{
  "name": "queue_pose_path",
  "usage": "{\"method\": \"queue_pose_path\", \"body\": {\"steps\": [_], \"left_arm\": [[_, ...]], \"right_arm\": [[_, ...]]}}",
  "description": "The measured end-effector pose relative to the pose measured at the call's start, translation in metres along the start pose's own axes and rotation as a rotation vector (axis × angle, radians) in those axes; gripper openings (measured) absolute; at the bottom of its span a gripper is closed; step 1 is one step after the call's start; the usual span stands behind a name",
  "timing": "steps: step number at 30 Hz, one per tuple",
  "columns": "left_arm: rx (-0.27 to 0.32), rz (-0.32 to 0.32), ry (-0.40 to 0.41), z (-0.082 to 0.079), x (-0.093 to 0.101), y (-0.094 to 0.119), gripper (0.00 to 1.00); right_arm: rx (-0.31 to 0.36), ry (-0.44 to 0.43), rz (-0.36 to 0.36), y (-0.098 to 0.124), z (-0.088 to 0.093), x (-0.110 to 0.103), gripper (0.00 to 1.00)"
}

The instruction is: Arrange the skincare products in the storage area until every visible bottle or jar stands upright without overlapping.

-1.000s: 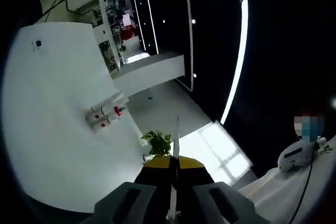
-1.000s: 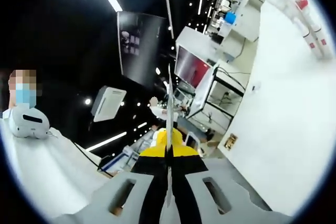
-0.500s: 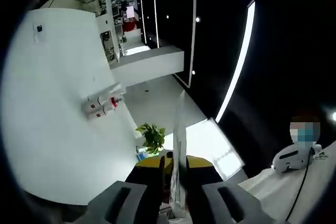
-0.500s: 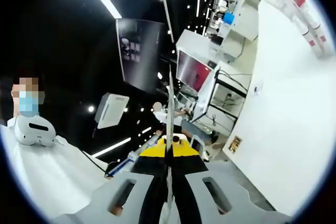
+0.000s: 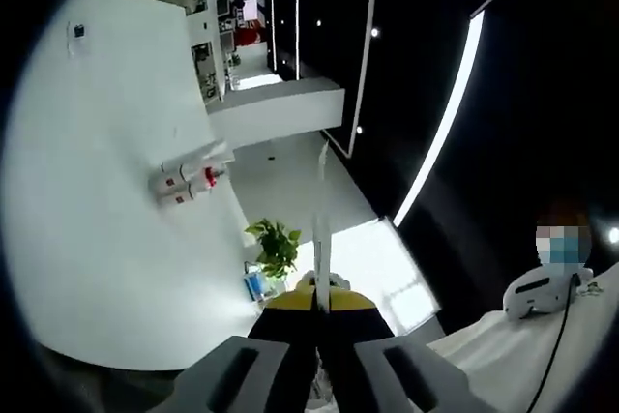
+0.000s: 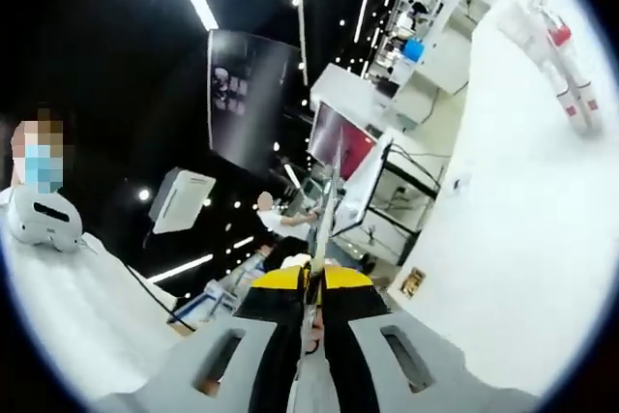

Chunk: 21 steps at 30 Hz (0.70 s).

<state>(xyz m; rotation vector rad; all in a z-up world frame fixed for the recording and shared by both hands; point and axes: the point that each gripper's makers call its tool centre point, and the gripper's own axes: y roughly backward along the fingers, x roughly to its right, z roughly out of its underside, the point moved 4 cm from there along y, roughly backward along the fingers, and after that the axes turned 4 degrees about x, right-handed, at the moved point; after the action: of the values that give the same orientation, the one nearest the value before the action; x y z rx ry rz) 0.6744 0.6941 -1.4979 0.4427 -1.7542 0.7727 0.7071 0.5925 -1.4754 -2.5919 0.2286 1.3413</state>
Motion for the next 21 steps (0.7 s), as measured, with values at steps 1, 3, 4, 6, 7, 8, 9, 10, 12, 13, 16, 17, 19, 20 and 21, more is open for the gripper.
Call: {"method": "queue_pose_path", "body": {"steps": [1, 3, 4, 6, 7, 8, 9, 10, 12, 13, 16, 17, 19, 20, 21], "left_arm": [[0.010, 0.002, 0.011, -0.003, -0.001, -0.001, 0.01], [0.021, 0.008, 0.025, -0.008, -0.002, -0.002, 0.01], [0.029, 0.013, 0.038, -0.012, -0.003, -0.002, 0.01], [0.034, 0.012, 0.041, -0.017, -0.005, -0.003, 0.01], [0.037, 0.011, 0.050, -0.022, -0.007, -0.004, 0.01], [0.037, 0.011, 0.051, -0.027, -0.008, -0.006, 0.01], [0.038, 0.006, 0.050, -0.029, -0.009, -0.008, 0.01], [0.037, 0.000, 0.052, -0.035, -0.013, -0.010, 0.01], [0.032, -0.005, 0.053, -0.043, -0.018, -0.012, 0.01], [0.030, -0.009, 0.053, -0.047, -0.021, -0.014, 0.01], [0.026, -0.018, 0.058, -0.061, -0.030, -0.019, 0.01], [0.026, -0.022, 0.059, -0.068, -0.034, -0.023, 0.01], [0.019, -0.036, 0.054, -0.077, -0.042, -0.028, 0.01], [0.016, -0.043, 0.052, -0.081, -0.045, -0.030, 0.01], [0.012, -0.050, 0.054, -0.084, -0.049, -0.033, 0.01]], "right_arm": [[0.003, 0.019, 0.021, -0.001, -0.001, 0.001, 0.12], [0.018, 0.056, 0.060, -0.001, -0.006, 0.002, 0.19], [0.021, 0.068, 0.084, -0.001, -0.007, 0.003, 0.22], [0.039, 0.121, 0.126, 0.001, -0.010, 0.007, 0.28], [0.043, 0.175, 0.157, 0.003, -0.011, 0.009, 0.31], [0.044, 0.195, 0.172, 0.005, -0.011, 0.009, 0.37], [0.050, 0.225, 0.225, 0.008, -0.011, 0.013, 0.43], [0.056, 0.248, 0.256, 0.010, -0.011, 0.016, 0.50], [0.053, 0.284, 0.332, 0.017, -0.007, 0.024, 0.62], [0.052, 0.297, 0.358, 0.020, -0.005, 0.026, 0.64], [0.045, 0.382, 0.506, 0.038, 0.002, 0.041, 0.69], [0.048, 0.394, 0.538, 0.041, 0.004, 0.045, 0.76], [0.035, 0.405, 0.607, 0.050, 0.012, 0.056, 0.85], [0.024, 0.410, 0.646, 0.055, 0.016, 0.063, 0.88], [0.018, 0.415, 0.657, 0.057, 0.018, 0.065, 0.90]]}}
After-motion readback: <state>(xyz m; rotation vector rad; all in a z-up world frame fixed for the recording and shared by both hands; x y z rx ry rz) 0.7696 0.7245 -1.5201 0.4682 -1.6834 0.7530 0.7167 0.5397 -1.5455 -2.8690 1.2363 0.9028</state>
